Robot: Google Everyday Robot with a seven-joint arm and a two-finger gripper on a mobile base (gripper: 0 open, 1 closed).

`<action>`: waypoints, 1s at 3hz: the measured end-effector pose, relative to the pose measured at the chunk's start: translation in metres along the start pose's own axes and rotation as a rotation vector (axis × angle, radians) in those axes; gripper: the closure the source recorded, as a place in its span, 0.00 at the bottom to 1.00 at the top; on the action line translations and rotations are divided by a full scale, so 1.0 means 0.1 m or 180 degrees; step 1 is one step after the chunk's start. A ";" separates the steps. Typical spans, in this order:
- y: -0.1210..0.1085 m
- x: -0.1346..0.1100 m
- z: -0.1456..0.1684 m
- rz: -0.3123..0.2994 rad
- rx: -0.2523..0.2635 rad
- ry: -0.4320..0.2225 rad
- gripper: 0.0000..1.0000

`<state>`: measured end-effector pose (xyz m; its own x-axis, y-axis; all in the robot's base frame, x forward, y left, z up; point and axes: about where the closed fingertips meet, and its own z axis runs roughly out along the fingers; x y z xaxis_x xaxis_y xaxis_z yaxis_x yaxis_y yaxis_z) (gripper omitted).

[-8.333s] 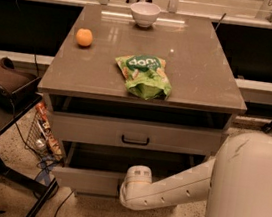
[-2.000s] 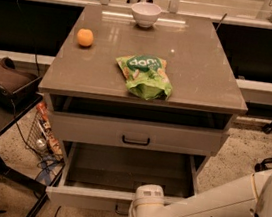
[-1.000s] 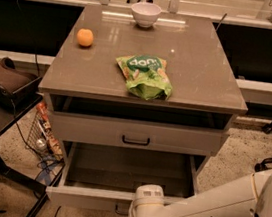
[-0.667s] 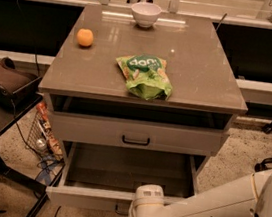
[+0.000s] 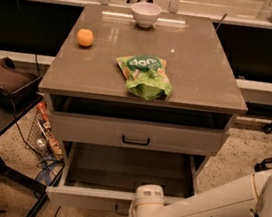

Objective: Open middle drawer

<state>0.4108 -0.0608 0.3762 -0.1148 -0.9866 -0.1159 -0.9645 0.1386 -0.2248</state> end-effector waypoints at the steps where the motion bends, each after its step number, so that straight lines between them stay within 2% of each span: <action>1: 0.00 0.00 0.00 0.0000 0.0000 0.0000 0.64; 2: 0.00 0.00 0.00 0.0000 0.0000 0.0000 0.87; 3: 0.01 0.01 -0.09 -0.0008 0.0057 0.0040 1.00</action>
Offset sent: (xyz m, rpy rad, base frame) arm -0.0088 -0.0062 0.0354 -0.0465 -0.0646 -0.0212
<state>0.4078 -0.0621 0.3848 -0.1154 -0.9879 -0.1032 -0.9604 0.1375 -0.2425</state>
